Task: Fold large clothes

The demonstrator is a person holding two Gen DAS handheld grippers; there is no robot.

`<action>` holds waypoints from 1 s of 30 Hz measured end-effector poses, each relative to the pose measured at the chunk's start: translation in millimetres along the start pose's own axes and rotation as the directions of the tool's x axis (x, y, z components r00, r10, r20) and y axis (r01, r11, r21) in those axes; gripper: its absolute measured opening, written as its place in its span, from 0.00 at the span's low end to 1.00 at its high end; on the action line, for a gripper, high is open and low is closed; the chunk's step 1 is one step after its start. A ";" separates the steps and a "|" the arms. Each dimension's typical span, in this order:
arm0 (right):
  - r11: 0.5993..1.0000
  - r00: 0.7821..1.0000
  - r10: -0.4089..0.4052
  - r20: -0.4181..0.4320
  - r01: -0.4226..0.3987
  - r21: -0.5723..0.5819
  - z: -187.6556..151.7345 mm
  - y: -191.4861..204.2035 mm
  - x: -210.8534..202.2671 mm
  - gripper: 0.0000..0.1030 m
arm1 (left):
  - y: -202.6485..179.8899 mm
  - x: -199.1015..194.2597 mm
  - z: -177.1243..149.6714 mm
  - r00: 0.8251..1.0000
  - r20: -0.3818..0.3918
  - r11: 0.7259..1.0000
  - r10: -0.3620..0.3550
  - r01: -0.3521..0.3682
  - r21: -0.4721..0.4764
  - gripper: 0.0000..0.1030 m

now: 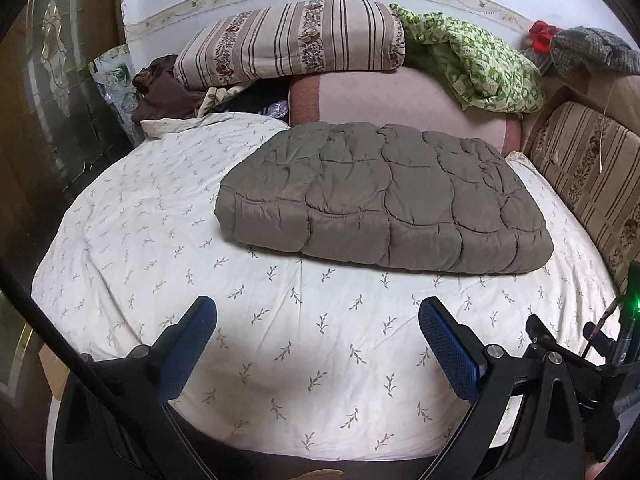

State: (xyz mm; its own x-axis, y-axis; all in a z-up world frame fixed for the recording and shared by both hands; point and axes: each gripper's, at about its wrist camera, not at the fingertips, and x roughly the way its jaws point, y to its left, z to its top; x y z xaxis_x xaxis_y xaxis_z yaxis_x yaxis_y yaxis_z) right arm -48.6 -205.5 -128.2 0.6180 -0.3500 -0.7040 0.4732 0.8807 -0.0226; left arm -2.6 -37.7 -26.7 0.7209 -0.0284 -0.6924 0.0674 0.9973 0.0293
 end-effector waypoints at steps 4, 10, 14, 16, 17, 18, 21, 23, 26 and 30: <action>1.000 0.999 -0.024 0.024 0.025 -0.001 -1.3 -0.8 -5.0 0.95 | -4.7 3.4 -1.2 1.000 -0.006 1.000 0.003 -0.003 0.026 0.98; 0.997 0.998 -0.045 0.040 0.047 -0.059 -5.0 13.3 -4.0 0.95 | -2.5 11.7 -6.3 1.000 -0.026 0.999 0.016 -0.015 0.039 0.98; 0.995 0.999 -0.034 0.030 0.036 -0.093 -6.5 22.5 -1.7 0.95 | 3.5 19.9 -9.1 0.998 -0.051 0.999 0.029 -0.027 0.031 0.98; 0.994 0.999 -0.038 0.031 0.041 -0.101 -7.1 24.3 -0.9 0.95 | 5.8 22.8 -10.5 0.998 -0.058 0.999 0.035 -0.034 0.028 0.98; 0.994 0.999 -0.041 0.031 0.044 -0.103 -7.3 25.1 -0.6 0.95 | 6.6 24.4 -11.3 0.997 -0.063 0.999 0.038 -0.036 0.027 0.98; 0.994 0.999 -0.042 0.030 0.045 -0.104 -7.9 25.4 -0.3 0.95 | 6.9 25.6 -11.9 0.997 -0.068 0.999 0.038 -0.036 0.027 0.98; 0.993 0.999 -0.048 0.018 0.050 -0.108 -8.9 27.0 2.4 0.95 | 7.7 29.3 -13.3 0.996 -0.083 0.999 0.033 -0.031 0.028 0.98; 0.993 0.999 -0.051 0.009 0.051 -0.110 -9.6 28.3 4.2 0.95 | 8.6 30.5 -13.9 0.996 -0.087 0.999 0.028 -0.026 0.030 0.98; 0.992 0.999 -0.052 0.005 0.052 -0.118 -10.0 29.7 5.3 0.95 | 9.0 31.8 -14.5 0.995 -0.095 1.000 0.018 -0.016 0.026 0.98; 0.990 0.999 -0.055 0.003 0.054 -0.134 -10.5 32.9 5.7 0.95 | 10.9 35.9 -16.0 0.994 -0.113 1.000 0.007 -0.005 0.018 0.98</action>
State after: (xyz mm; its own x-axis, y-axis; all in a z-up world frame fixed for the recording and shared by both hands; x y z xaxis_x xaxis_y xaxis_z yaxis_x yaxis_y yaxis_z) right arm -36.0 -175.2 -140.4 0.5932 -0.3985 -0.6995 0.4178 0.8951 -0.1556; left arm 13.0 -26.7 -62.8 0.6389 -0.0137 -0.7692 0.0766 0.9960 0.0458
